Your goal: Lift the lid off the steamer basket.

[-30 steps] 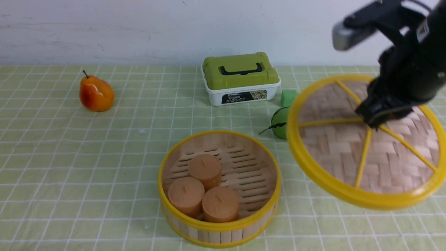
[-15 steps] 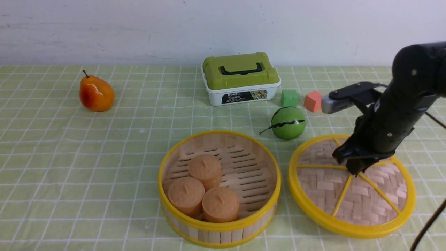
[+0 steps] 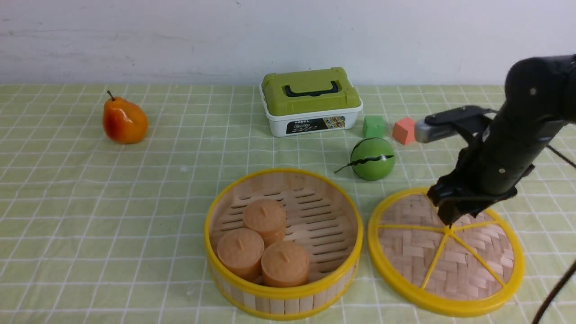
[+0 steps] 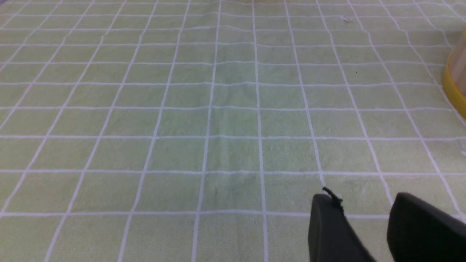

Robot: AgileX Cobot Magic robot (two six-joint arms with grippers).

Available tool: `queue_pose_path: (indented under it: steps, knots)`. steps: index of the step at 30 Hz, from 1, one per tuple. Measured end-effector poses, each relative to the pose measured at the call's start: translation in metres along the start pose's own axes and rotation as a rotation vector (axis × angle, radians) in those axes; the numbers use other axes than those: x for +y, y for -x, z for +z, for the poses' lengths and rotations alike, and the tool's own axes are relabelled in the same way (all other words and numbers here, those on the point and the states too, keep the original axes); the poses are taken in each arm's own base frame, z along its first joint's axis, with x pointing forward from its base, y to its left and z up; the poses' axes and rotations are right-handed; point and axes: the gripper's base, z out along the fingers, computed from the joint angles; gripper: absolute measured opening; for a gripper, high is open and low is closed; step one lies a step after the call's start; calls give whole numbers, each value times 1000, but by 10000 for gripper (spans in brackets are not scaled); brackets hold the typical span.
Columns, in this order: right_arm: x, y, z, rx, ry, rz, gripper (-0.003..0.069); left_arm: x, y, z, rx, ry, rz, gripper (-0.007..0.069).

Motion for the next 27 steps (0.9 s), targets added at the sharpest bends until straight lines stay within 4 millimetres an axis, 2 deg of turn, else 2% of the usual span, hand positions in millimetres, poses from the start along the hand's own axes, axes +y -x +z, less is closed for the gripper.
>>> queue_pose_path:
  steps: [1, 2, 3, 4, 5, 6, 7, 9, 12, 13, 17, 21, 27]
  knots:
    - [3, -2, -15, -36, 4, -5, 385, 0, 0, 0, 0, 0, 0, 239]
    - [8, -7, -45, -115, 12, -12, 391, 0, 0, 0, 0, 0, 0, 239]
    - [8, -8, -49, -127, 13, -13, 391, 0, 0, 0, 0, 0, 0, 239]
    - [15, -22, -85, -234, 17, -26, 386, 0, 0, 0, 0, 0, 0, 239]
    - [16, -24, -89, -245, 18, -29, 386, 0, 0, 0, 0, 0, 0, 239]
    - [21, -43, -116, -334, 17, -44, 367, 0, 0, 0, 0, 0, 0, 239]
    - [21, -46, -119, -345, 15, -45, 365, 0, 0, 0, 0, 0, 0, 239]
    - [27, -80, -146, -468, 5, -55, 316, 0, 0, 0, 0, 0, 0, 239]
    - [32, -125, -160, -581, -9, -57, 221, 0, 0, 0, 0, 0, 0, 239]
    - [34, -145, -167, -650, -13, -51, 159, 0, 0, 0, 0, 0, 0, 239]
    - [37, -190, -169, -799, -13, -14, 9, 0, 0, 0, 0, 0, 0, 239]
    - [37, -219, -172, -944, -44, -14, -21, 0, 0, 0, 0, 0, 0, 239]
    - [35, -243, -175, -1070, -133, -60, -20, 0, 0, 0, 0, 0, 0, 239]
